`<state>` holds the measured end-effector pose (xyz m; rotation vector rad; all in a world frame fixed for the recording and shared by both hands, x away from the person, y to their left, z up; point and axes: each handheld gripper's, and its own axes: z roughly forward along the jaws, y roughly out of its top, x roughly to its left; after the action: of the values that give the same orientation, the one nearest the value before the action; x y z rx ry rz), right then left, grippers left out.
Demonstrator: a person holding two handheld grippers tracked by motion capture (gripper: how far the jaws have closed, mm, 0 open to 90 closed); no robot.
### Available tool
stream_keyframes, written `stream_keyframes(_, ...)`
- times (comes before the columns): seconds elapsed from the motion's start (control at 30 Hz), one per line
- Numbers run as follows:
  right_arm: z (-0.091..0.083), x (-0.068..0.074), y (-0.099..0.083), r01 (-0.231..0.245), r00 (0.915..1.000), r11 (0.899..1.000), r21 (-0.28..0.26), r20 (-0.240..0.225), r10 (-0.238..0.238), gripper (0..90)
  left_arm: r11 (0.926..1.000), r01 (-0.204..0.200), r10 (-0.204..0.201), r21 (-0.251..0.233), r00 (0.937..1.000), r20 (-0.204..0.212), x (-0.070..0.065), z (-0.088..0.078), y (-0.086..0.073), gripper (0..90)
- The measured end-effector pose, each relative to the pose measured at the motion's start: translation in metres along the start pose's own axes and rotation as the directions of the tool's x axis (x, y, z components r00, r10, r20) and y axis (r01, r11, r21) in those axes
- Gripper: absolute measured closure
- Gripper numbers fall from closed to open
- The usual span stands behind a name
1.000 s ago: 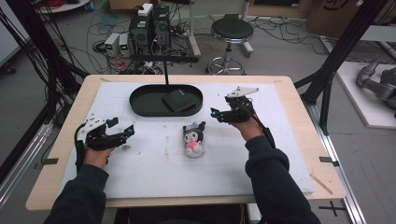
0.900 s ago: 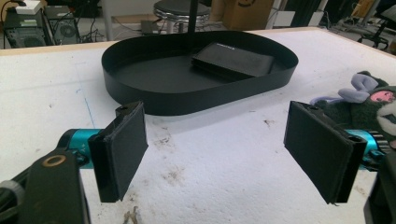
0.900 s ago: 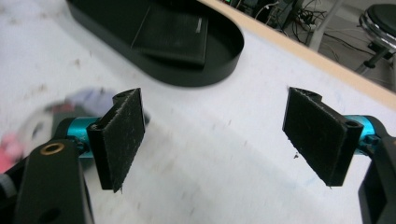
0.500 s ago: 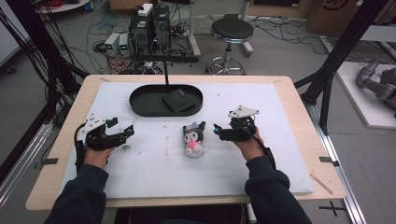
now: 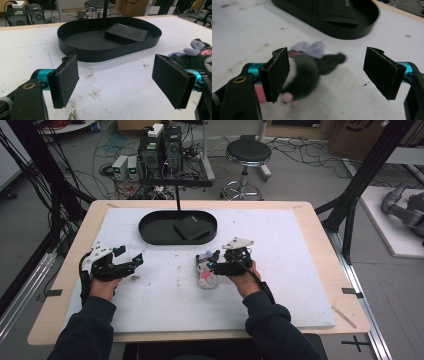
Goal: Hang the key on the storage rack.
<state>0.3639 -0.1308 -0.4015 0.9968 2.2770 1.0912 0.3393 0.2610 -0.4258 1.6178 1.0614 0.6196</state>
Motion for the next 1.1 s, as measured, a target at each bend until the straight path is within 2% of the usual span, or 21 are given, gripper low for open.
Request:
stream_keyframes(0.17, 0.019, 0.02, -0.002, 0.044, 0.9988, 0.995, 0.094, -0.028, -0.041, 20.8, 1.0, 0.0, 0.0, -0.002, 1.0, -0.002, -0.001, -0.001, 0.0, 21.3)
stream_keyframes(0.27, 0.025, 0.025, 0.0, 0.082, 0.9963, 0.993, 0.089, -0.033, -0.08, 22.2, 1.0, -0.001, 0.001, -0.003, 1.0, -0.002, -0.001, -0.001, 0.0, 21.3)
stream_keyframes(0.4, 0.027, 0.019, 0.001, 0.078, 0.9929, 0.991, 0.113, -0.098, -0.067, 34.7, 1.0, 0.002, -0.002, 0.0, 1.0, -0.002, 0.0, 0.0, 0.0, 21.3)
stream_keyframes(0.43, 0.026, 0.016, 0.001, 0.09, 0.9879, 0.989, 0.121, -0.137, -0.073, 43.2, 1.0, 0.002, -0.002, 0.0, 1.0, -0.002, 0.0, 0.0, 0.0, 21.3)
stream_keyframes(0.47, 0.026, 0.016, 0.001, 0.09, 0.9879, 0.989, 0.121, -0.137, -0.073, 43.2, 1.0, 0.001, -0.001, 0.001, 1.0, -0.003, 0.001, 0.0, 0.0, 21.3)
stream_keyframes(0.5, 0.025, 0.014, 0.002, 0.107, 0.9838, 0.987, 0.12, -0.156, -0.087, 49.5, 1.0, 0.002, -0.002, 0.0, 1.0, -0.003, 0.001, 0.0, 0.0, 21.3)
stream_keyframes(0.57, 0.023, 0.01, 0.002, 0.145, 0.9746, 0.982, 0.117, -0.188, -0.122, 51.1, 1.0, 0.002, -0.002, 0.002, 1.0, -0.001, 0.001, 0.0, 0.0, 21.3)
stream_keyframes(0.63, 0.02, 0.002, 0.004, 0.2, 0.9586, 0.973, 0.118, -0.229, -0.169, 51.9, 1.0, 0.004, -0.004, 0.0, 1.0, -0.003, 0.001, 0.0, 0.0, 21.3)
stream_keyframes(0.7, 0.016, -0.009, 0.004, 0.277, 0.9377, 0.954, 0.113, -0.249, -0.243, 51.8, 1.0, 0.006, -0.006, -0.002, 1.0, -0.003, 0.001, 0.0, 0.0, 21.3)
stream_keyframes(0.77, 0.012, -0.021, 0.003, 0.316, 0.9102, 0.941, 0.123, -0.319, -0.264, 51.2, 1.0, 0.008, -0.008, -0.001, 1.0, -0.003, 0.001, 0.0, 0.0, 21.3)
stream_keyframes(0.8, 0.008, -0.028, 0.002, 0.351, 0.8904, 0.929, 0.122, -0.35, -0.29, 50.5, 1.0, 0.007, -0.007, 0.0, 1.0, -0.003, 0.001, 0.001, -0.001, 21.3)
stream_keyframes(0.83, 0.005, -0.034, 0.001, 0.379, 0.8743, 0.919, 0.111, -0.368, -0.316, 48.7, 1.0, 0.006, -0.006, 0.001, 1.0, -0.002, 0.001, 0.001, -0.001, 21.3)
stream_keyframes(0.87, 0.002, -0.038, 0.0, 0.402, 0.8658, 0.908, 0.116, -0.371, -0.336, 45.7, 1.0, 0.005, -0.005, 0.002, 1.0, -0.002, 0.002, 0.001, -0.001, 21.4)
stream_keyframes(0.9, 0.0, -0.042, -0.001, 0.395, 0.8777, 0.91, 0.124, -0.343, -0.334, 41.2, 1.0, 0.005, -0.005, 0.001, 1.0, -0.003, 0.002, 0.001, -0.001, 21.5)
stream_keyframes(0.97, -0.006, -0.049, -0.001, 0.318, 0.9295, 0.938, 0.136, -0.24, -0.28, 28.9, 1.0, 0.006, -0.006, 0.0, 1.0, -0.004, 0.002, 0.001, 0.0, 21.5)
stream_keyframes(1.0, -0.01, -0.051, 0.0, 0.279, 0.9469, 0.951, 0.132, -0.202, -0.25, 25.3, 1.0, 0.007, -0.007, 0.0, 1.0, -0.004, 0.002, 0.001, 0.0, 21.5)
stream_keyframes(1.03, -0.014, -0.051, 0.001, 0.258, 0.9568, 0.959, 0.118, -0.169, -0.236, 25.6, 1.0, 0.009, -0.009, 0.001, 0.9999, -0.005, 0.002, 0.001, 0.0, 21.5)
stream_keyframes(1.1, -0.021, -0.047, 0.0, 0.218, 0.9696, 0.972, 0.082, -0.132, -0.206, 24.9, 1.0, 0.007, -0.007, 0.001, 1.0, -0.003, 0.002, 0.001, -0.001, 21.6)
